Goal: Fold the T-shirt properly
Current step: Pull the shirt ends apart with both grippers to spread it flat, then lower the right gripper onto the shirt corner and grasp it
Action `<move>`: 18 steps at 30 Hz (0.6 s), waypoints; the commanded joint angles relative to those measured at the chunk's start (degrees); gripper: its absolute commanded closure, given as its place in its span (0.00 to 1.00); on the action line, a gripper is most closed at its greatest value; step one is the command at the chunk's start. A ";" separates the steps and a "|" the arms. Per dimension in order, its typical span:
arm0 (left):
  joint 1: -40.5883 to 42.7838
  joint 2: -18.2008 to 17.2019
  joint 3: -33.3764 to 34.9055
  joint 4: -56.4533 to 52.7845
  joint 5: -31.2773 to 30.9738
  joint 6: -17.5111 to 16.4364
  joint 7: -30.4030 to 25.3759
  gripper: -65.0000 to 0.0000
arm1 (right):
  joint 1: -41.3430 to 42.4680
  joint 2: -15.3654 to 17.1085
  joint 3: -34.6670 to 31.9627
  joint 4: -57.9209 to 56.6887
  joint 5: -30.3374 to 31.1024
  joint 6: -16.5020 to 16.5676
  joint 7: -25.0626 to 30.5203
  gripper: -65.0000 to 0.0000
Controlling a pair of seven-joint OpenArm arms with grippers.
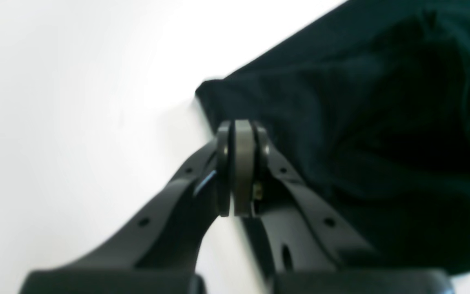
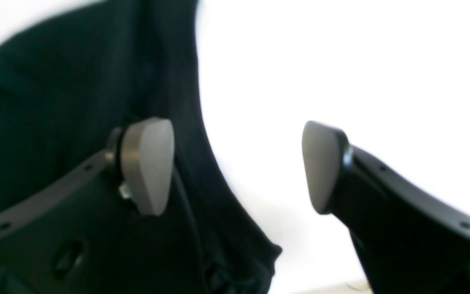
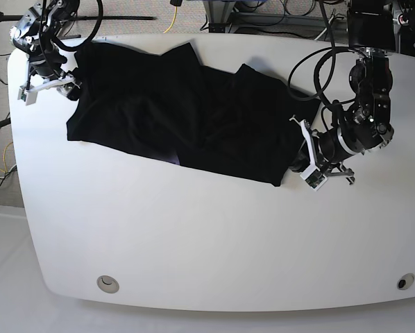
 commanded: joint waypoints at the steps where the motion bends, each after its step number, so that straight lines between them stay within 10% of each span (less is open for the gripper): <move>1: -1.08 -1.25 -0.56 0.91 -0.89 -0.06 -1.37 1.00 | 0.31 1.24 0.21 -1.98 0.81 2.36 1.06 0.28; 18: -0.29 -1.78 -1.79 0.83 -0.89 -0.06 -1.37 1.00 | 0.67 1.42 -0.06 -5.50 2.84 5.78 -1.66 0.28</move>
